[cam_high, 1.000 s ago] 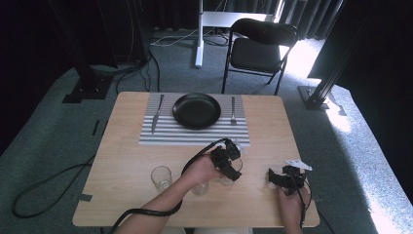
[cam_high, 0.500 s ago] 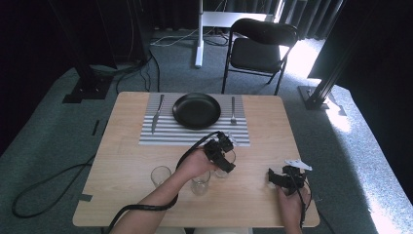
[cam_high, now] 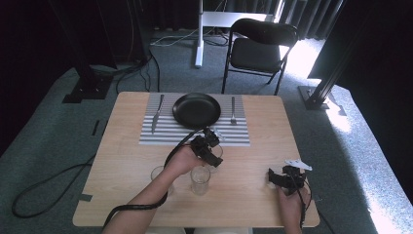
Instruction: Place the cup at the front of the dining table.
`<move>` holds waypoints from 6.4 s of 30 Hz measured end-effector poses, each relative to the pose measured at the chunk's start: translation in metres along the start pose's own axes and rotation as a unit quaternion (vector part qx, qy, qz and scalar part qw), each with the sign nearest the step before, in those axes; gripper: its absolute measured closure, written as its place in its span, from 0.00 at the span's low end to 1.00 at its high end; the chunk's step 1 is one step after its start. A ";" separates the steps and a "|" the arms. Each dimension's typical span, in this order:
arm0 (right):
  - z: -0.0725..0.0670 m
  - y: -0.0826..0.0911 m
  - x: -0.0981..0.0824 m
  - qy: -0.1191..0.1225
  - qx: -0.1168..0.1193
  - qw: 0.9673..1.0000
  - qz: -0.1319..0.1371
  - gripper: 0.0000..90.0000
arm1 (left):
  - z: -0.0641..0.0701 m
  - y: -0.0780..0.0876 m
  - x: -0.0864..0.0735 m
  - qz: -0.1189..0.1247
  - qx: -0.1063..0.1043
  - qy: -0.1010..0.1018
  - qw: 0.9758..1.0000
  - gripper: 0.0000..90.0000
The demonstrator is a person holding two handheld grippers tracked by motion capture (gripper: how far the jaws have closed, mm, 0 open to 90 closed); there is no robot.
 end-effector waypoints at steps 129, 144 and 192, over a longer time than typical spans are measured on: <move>0.000 0.000 0.000 -0.001 -0.001 1.000 0.000 0.14 | -0.218 0.015 -0.006 0.028 0.134 0.228 0.964 0.32; 0.000 0.000 -0.001 -0.001 -0.001 1.000 0.000 0.14 | -0.221 0.002 -0.021 0.098 0.106 0.240 0.960 0.30; 0.000 0.001 -0.001 0.000 -0.001 1.000 0.000 0.14 | -0.196 0.025 -0.088 0.123 0.125 0.267 0.948 0.21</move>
Point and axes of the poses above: each handheld gripper's, and its own axes: y roughly backward along the jaws, x roughly out of its top, z roughly to its right, the point moved 4 cm from there along -y, roughly forward along the jaws, and after that the axes turned 12 degrees about y, right-handed, at the moved point
